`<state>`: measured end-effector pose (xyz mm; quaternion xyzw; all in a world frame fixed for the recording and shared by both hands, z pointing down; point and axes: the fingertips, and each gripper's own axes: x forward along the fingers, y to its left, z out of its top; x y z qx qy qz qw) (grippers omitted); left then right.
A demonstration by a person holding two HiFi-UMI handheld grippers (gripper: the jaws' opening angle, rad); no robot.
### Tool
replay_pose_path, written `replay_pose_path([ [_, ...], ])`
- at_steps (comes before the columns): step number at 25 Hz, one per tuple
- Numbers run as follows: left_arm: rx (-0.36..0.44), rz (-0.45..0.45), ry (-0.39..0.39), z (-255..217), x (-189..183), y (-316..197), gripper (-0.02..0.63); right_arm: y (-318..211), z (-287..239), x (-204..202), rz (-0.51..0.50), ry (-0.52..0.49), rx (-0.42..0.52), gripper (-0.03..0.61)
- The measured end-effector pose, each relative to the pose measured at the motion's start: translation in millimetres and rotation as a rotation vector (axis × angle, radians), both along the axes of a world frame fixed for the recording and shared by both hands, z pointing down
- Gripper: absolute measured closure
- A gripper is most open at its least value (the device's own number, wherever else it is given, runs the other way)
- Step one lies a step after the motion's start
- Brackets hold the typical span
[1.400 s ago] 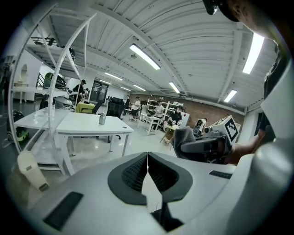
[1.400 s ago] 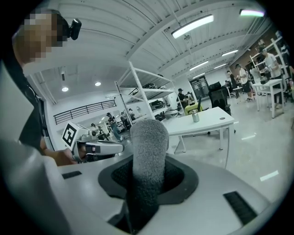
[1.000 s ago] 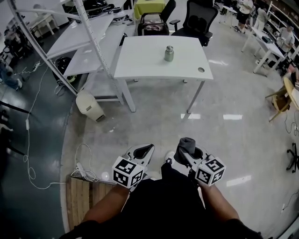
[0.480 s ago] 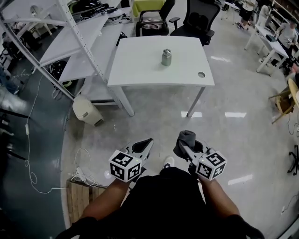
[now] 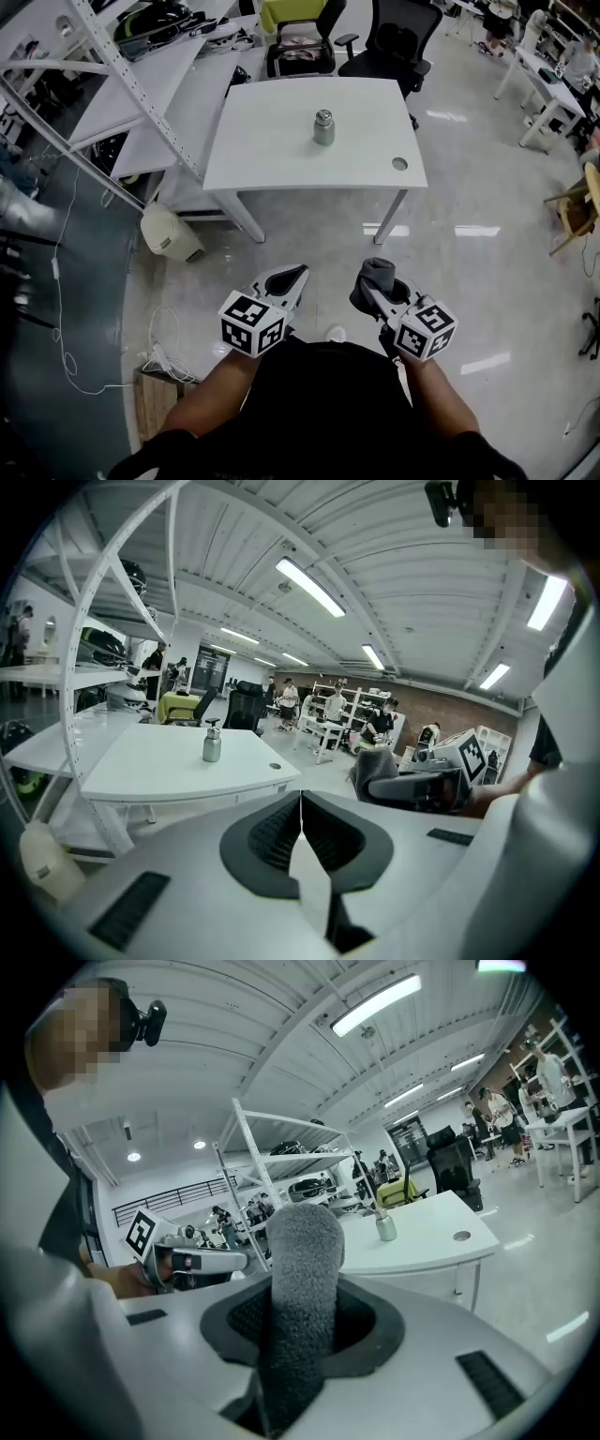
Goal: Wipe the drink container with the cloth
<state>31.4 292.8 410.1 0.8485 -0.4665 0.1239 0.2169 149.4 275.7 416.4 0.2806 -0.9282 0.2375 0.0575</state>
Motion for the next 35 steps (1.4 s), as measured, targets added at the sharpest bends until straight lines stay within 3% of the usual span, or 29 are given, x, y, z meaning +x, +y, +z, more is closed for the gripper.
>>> replay_pose_path([
  [15,-0.056,-0.011,-0.008,14.0,-22.7,-46.4,0.597,-56.9,18.9,-14.1,0.007,0.018,-0.064,0.466],
  [25,-0.018,0.054,0.012,3.8,-51.5,-137.8,0.597,-123.2,16.1,-48.3,0.044,0.063,-0.061,0.466],
  [35,-0.001,0.082,0.032,7.0,-111.4,-204.1,0.597,-185.5,11.3,-107.3,0.076,0.101,-0.035,0.466],
])
